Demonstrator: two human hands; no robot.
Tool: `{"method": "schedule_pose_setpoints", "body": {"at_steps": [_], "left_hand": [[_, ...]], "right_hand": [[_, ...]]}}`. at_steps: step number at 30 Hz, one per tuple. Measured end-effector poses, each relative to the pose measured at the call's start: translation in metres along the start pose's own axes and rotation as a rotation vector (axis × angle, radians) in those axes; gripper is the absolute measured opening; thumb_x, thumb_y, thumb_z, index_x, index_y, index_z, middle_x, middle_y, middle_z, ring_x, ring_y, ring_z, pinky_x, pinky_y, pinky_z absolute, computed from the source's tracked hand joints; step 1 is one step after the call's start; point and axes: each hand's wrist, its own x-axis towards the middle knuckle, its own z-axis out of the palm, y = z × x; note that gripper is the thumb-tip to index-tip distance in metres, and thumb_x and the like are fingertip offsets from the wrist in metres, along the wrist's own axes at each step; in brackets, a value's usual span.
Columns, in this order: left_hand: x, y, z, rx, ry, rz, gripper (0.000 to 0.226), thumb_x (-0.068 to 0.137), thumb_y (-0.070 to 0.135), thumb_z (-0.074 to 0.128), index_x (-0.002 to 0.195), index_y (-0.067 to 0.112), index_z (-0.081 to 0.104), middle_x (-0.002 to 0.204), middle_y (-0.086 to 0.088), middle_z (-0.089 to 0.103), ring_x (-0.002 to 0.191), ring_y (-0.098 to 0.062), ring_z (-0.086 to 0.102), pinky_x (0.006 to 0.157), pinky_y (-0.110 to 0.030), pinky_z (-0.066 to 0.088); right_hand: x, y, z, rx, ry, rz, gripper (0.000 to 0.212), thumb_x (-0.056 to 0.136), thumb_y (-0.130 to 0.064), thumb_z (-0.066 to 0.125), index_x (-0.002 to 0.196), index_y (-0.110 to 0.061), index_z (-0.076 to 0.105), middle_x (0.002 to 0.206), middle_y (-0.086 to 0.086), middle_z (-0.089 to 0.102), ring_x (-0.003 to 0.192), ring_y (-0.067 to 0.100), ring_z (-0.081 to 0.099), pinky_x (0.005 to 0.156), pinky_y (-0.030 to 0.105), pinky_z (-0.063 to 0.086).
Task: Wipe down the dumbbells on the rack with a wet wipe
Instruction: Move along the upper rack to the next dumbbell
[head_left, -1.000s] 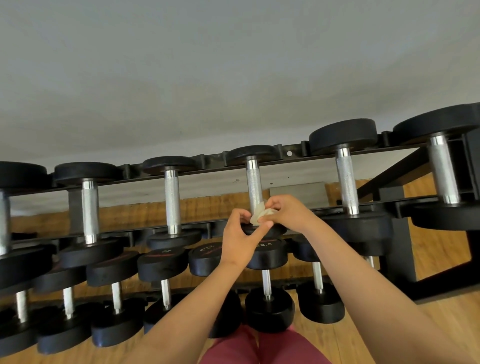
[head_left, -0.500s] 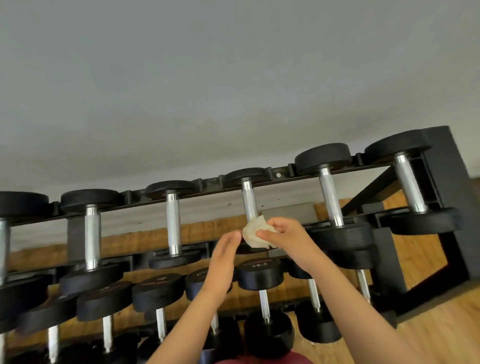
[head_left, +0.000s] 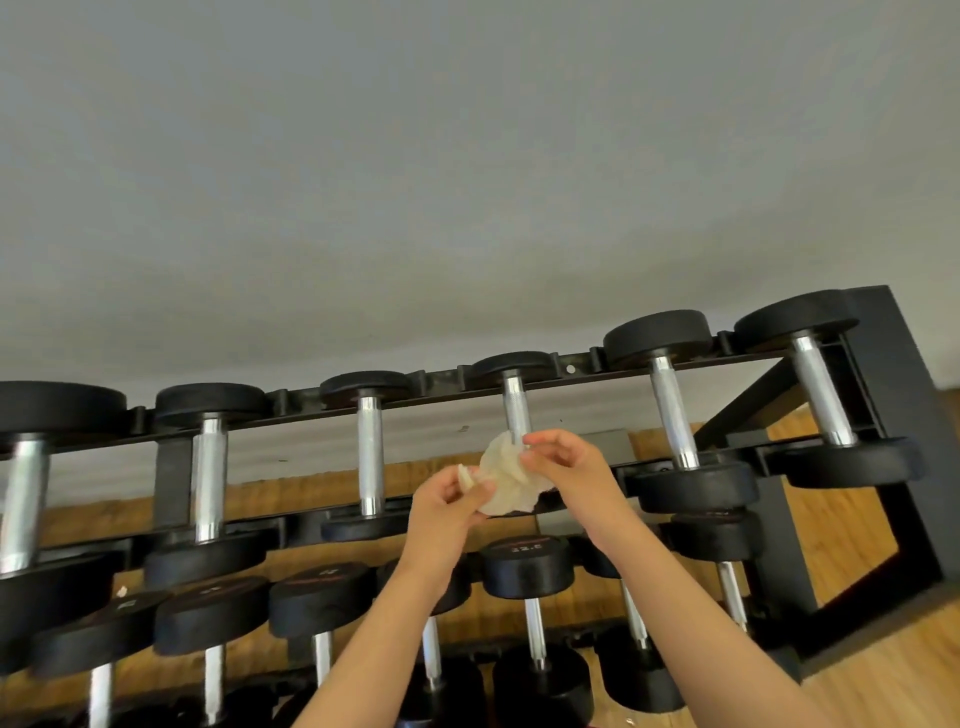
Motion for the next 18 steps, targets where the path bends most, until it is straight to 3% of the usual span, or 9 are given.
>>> {"method": "schedule_pose_setpoints", "body": {"at_steps": [2,6,9,11,14,16,18], "left_hand": [[0.009,-0.002,-0.007,0.071,0.076,-0.003,0.008,0.092,0.009,0.063,0.099,0.012,0.066,0.102,-0.007,0.070,0.098,-0.020,0.067,0.086,-0.033,0.057],[0.031,-0.011,-0.014,0.307,0.179,0.005,0.006,0.092,0.012,0.063,0.088,0.012,0.059,0.093,-0.005,0.063,0.089,-0.017,0.061,0.076,-0.026,0.053],[0.048,-0.012,-0.004,0.455,0.126,0.031,0.012,0.091,0.013,0.065,0.082,0.012,0.056,0.083,-0.004,0.059,0.078,-0.014,0.057,0.059,-0.012,0.042],[0.058,-0.012,0.005,0.509,0.048,0.050,0.015,0.090,0.013,0.066,0.078,0.013,0.056,0.078,-0.001,0.057,0.072,-0.012,0.055,0.055,-0.009,0.041],[0.063,-0.008,0.020,0.469,-0.142,-0.015,0.014,0.096,0.020,0.059,0.085,0.014,0.065,0.081,0.000,0.065,0.079,-0.016,0.062,0.069,-0.016,0.047],[0.066,-0.009,0.023,0.379,-0.217,-0.114,0.022,0.099,0.018,0.051,0.103,0.009,0.070,0.101,-0.006,0.072,0.098,-0.020,0.066,0.089,-0.027,0.052],[0.068,-0.011,0.021,0.418,-0.238,-0.107,0.023,0.098,0.012,0.050,0.106,0.006,0.071,0.105,-0.008,0.071,0.100,-0.018,0.066,0.090,-0.024,0.049]], "right_hand": [[0.006,0.007,-0.002,-0.088,0.114,-0.065,0.009,0.091,-0.016,0.066,0.097,-0.022,0.067,0.101,-0.004,0.068,0.100,0.009,0.062,0.083,0.018,0.046],[0.014,0.027,0.005,-0.349,0.285,-0.171,0.007,0.096,-0.026,0.056,0.097,-0.023,0.063,0.094,-0.009,0.062,0.091,-0.003,0.054,0.074,0.007,0.038],[0.022,0.050,0.014,-0.501,0.340,-0.256,0.014,0.099,-0.023,0.048,0.095,-0.023,0.062,0.090,-0.009,0.061,0.087,0.000,0.055,0.075,0.013,0.043],[0.028,0.057,0.013,-0.578,0.354,-0.274,0.020,0.100,-0.022,0.043,0.095,-0.020,0.062,0.088,-0.009,0.061,0.082,0.004,0.056,0.070,0.011,0.042],[0.029,0.057,0.008,-0.628,0.350,-0.282,0.022,0.100,-0.018,0.040,0.094,-0.019,0.061,0.087,-0.008,0.060,0.081,0.007,0.055,0.066,0.013,0.038],[0.029,0.058,0.007,-0.647,0.359,-0.275,0.021,0.100,-0.017,0.040,0.094,-0.019,0.061,0.088,-0.007,0.061,0.082,0.009,0.054,0.067,0.022,0.040],[0.030,0.059,0.008,-0.667,0.371,-0.267,0.020,0.099,-0.015,0.042,0.094,-0.018,0.061,0.089,-0.007,0.061,0.082,0.010,0.054,0.066,0.025,0.039]]}}
